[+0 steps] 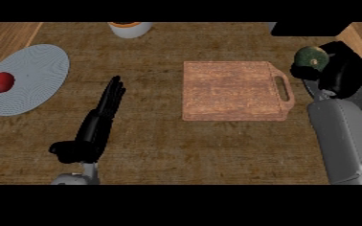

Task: Pick the squash from the cutting board and place it in the pan

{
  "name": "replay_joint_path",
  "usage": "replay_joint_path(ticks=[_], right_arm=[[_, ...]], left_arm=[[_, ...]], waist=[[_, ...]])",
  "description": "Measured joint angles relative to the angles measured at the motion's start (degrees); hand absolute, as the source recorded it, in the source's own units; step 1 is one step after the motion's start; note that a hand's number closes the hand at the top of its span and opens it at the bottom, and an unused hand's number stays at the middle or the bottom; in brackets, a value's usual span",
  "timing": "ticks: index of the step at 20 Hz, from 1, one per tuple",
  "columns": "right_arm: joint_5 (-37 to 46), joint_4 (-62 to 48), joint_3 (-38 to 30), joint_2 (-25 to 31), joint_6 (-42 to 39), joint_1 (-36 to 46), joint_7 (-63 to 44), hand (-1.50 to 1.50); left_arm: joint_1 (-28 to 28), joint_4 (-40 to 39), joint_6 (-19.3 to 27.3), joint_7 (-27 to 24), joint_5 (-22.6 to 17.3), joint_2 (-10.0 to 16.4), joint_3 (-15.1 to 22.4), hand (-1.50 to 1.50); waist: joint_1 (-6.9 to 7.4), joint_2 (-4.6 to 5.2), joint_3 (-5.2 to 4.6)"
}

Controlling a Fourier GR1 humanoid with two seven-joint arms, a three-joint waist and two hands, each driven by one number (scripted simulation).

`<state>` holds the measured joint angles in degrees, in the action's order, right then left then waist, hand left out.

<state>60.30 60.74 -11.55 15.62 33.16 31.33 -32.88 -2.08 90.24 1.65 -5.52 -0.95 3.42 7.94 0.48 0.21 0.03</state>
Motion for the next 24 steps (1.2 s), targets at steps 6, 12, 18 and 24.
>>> replay_joint_path(ticks=[6, 12, 18, 24], right_arm=[[-1.13, -11.55, -5.21, 6.92, 9.50, 0.79, 8.15, 1.50], [-10.53, -23.34, -12.01, 12.72, 16.74, 3.75, 21.66, 1.50], [-17.51, -33.62, -17.22, 17.60, 16.10, 6.15, 32.12, -1.50], [-18.48, -43.80, -17.25, 20.34, 0.37, 8.48, 30.37, -1.50]], left_arm=[[-0.91, -0.42, 0.67, 0.33, 1.01, -0.94, 0.63, 0.00], [-0.93, -0.03, -0.01, 0.42, 1.03, -0.86, 0.87, 0.00], [-0.20, 0.53, -1.41, -0.37, 0.21, -0.35, 0.70, 0.00], [-1.95, -0.40, -1.17, -0.08, 0.65, -1.15, 1.25, 0.00]], waist=[[0.36, 0.19, 0.06], [1.16, 0.53, 0.18], [2.10, 0.88, 0.27], [3.14, 1.50, 0.37]])
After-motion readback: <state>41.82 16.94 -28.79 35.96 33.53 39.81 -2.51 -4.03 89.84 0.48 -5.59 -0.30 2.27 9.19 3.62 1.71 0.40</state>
